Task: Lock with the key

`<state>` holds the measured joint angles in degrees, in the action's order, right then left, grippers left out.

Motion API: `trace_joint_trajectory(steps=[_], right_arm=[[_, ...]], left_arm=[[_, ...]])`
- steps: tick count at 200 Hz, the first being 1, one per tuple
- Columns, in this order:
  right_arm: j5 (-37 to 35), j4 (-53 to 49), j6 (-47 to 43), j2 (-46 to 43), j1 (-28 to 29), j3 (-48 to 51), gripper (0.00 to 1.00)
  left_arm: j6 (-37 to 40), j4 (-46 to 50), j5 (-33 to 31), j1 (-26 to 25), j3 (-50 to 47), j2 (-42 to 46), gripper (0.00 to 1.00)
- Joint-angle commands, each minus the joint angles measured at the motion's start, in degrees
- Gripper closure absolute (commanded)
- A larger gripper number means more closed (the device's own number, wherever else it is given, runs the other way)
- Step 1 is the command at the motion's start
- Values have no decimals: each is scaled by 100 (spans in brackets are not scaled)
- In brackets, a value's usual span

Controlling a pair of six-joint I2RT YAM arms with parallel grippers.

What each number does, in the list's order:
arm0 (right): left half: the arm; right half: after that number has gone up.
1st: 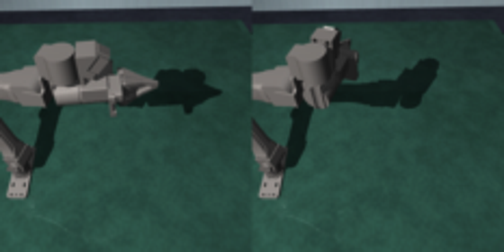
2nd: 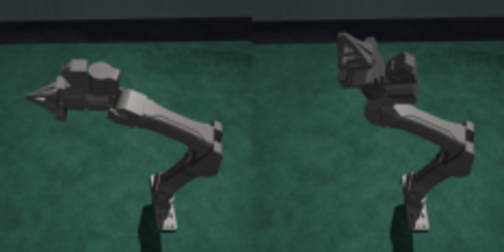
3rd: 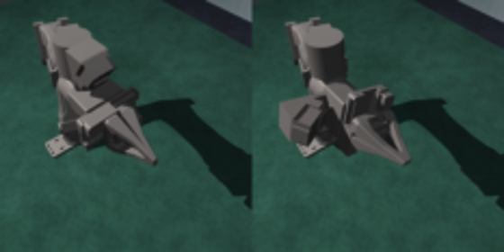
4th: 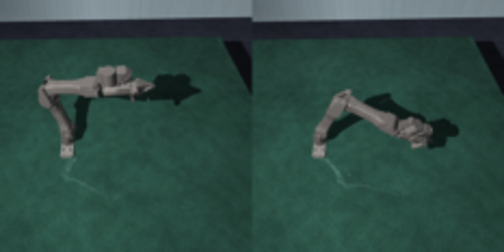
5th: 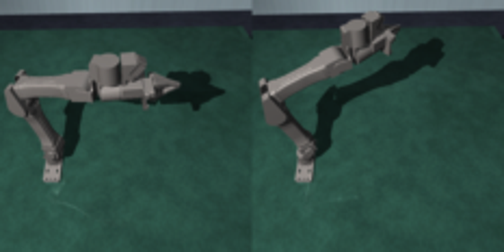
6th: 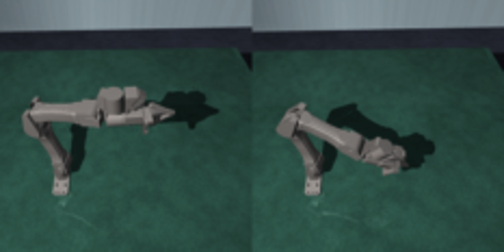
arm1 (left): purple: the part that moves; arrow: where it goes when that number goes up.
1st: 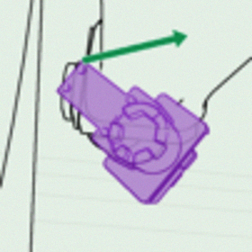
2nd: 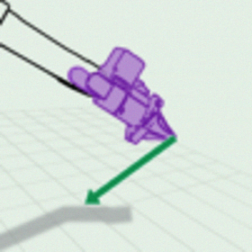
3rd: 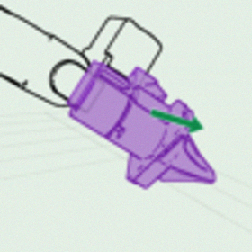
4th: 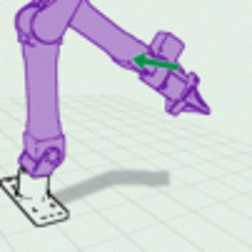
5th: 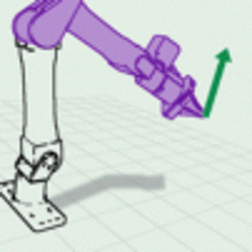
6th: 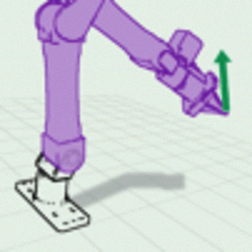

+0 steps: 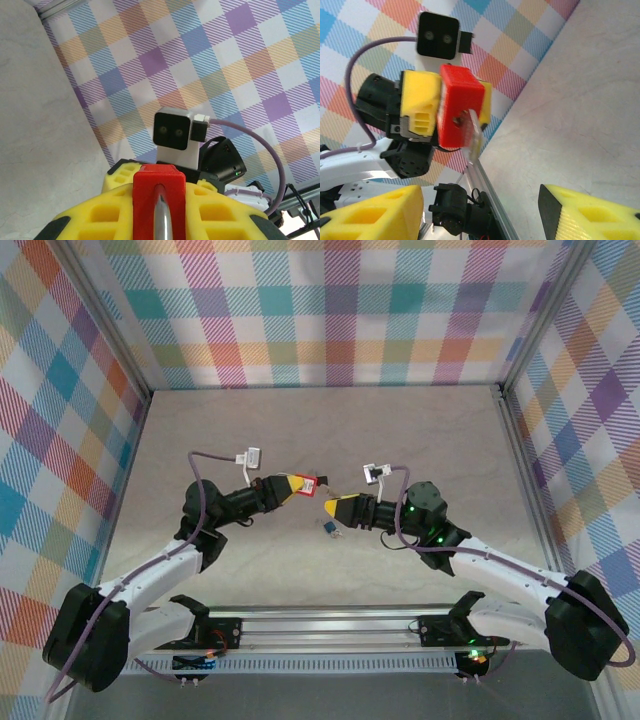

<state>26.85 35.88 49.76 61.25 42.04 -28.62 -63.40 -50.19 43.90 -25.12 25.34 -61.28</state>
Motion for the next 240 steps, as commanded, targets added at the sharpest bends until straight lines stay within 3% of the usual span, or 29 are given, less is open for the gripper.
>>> trace_joint_trajectory(steps=[1, 49, 73, 102, 143, 188, 214, 240], right_arm=[[216, 683, -206, -25, -12, -38, 41], [608, 878, -268, 248, -21, -209, 49], [547, 917, -267, 308, -21, -197, 50], [539, 1047, -211, 365, -30, -227, 57], [503, 1191, -95, 479, -29, -248, 58], [393, 1247, 5, 547, -92, -214, 61], [294, 1162, 73, 575, -149, -249, 67], [332, 1161, 203, 607, -229, -277, 65]], left_arm=[[-59, -606, 81, -45, -139, 163, 100], [-451, -1090, -115, -151, -344, 75, 100], [-880, -1577, -207, -159, -431, -176, 100], [-1355, -1910, -191, -164, -460, -582, 100], [-1841, -2366, -258, -168, -548, -1094, 100], [-1954, -2426, -172, -168, -539, -1312, 100], [-1966, -2407, -34, -163, -513, -1352, 100], [-1872, -2260, 94, -140, -508, -1312, 100]])
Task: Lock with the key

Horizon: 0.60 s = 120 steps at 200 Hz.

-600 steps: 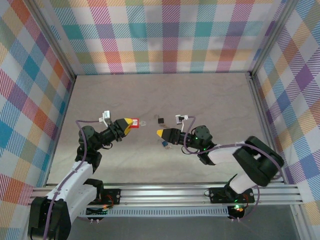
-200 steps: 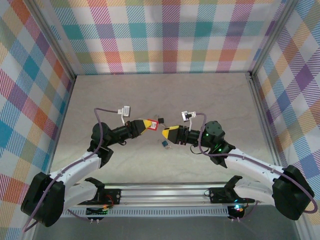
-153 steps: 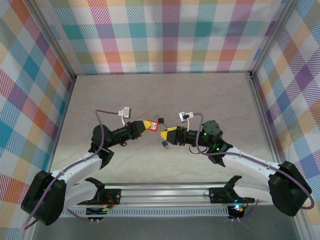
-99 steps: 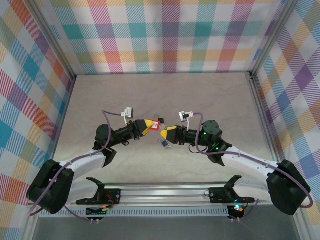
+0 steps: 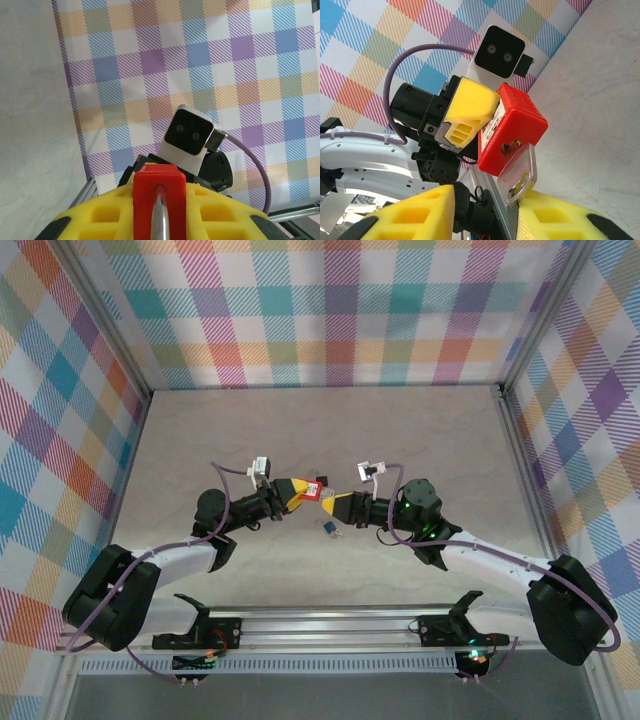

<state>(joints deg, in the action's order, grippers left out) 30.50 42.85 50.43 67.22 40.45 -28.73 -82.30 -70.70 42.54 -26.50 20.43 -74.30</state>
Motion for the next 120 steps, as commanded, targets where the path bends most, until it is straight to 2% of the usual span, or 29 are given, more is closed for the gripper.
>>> trace_joint_trajectory(steps=[1, 19, 32, 71, 120], right_arm=[[-34, 458, 134, 15, -71, -270, 65], [45, 346, 205, 45, -107, -325, 57], [97, 258, 272, 64, -157, -375, 55], [325, 66, 427, 156, -249, -530, 60], [729, 247, 743, 482, -248, -574, 57]], left_arm=[[24, -196, 238, -3, -19, -3, 100], [128, -24, 351, 5, -4, 76, 100], [221, 155, 447, 22, 5, 171, 100], [719, 1189, 503, 100, 32, 628, 100], [530, 846, 374, 246, 27, 629, 100]])
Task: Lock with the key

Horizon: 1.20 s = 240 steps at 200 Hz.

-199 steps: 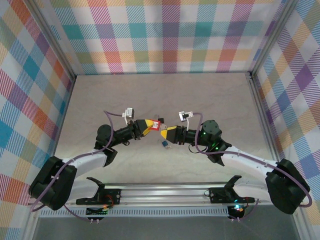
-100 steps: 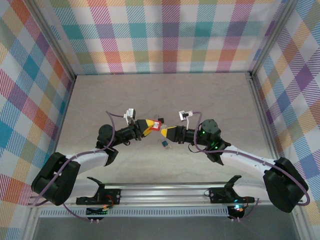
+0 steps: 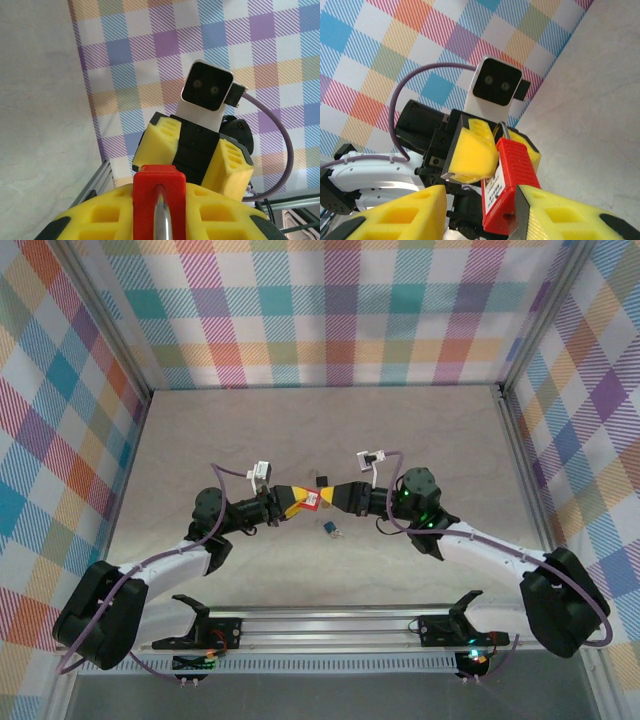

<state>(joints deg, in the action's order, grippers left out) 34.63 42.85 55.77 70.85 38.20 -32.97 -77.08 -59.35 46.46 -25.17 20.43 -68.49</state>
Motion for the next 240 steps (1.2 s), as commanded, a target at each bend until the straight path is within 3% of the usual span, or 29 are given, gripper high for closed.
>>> trace_joint_trajectory(steps=[1, 36, 88, 191, 240], right_arm=[[316, 253, 212, 121, -23, -149, 57], [214, 197, 223, 65, -20, 14, 56], [-44, -277, -117, -99, -40, 29, 51], [422, 684, 432, 456, -23, -65, 59], [380, 875, 520, 547, 16, -62, 69]], left_arm=[[4, -310, -20, 110, 25, 47, 100], [-113, -818, -245, 229, -90, 126, 100], [25, -786, -112, 249, -56, 318, 100], [151, -587, -128, 251, -38, 308, 100], [219, -516, -165, 254, -81, 298, 100]])
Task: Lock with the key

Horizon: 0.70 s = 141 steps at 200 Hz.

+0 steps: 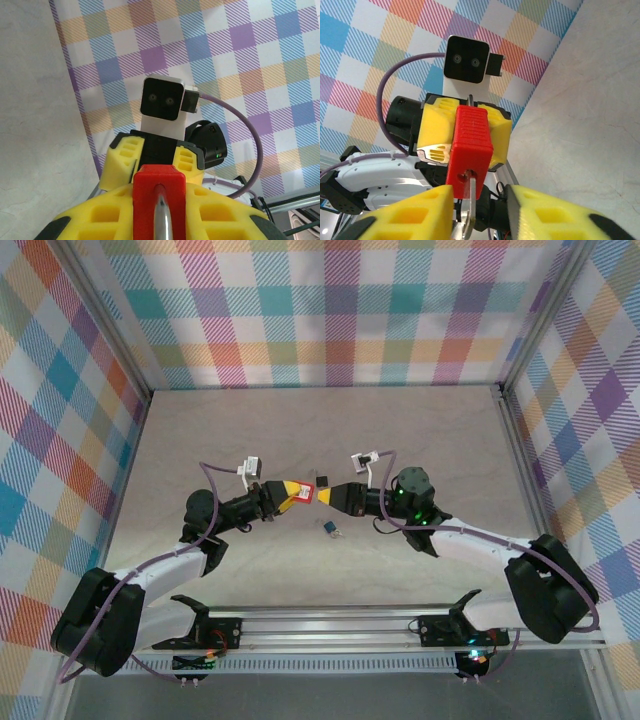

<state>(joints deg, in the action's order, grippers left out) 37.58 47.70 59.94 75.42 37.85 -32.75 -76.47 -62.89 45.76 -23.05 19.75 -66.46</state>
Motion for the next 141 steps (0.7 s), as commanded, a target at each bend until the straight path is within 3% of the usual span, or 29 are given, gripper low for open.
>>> trace_joint_trajectory(steps=[1, 141], right_arm=[[83, 389, 104, 93, 54, -92, 69], [91, 567, 220, 315, 150, -233, 77]], left_arm=[[158, -162, -94, 39, -14, 96, 100], [281, -28, -120, 59, -40, 124, 100]])
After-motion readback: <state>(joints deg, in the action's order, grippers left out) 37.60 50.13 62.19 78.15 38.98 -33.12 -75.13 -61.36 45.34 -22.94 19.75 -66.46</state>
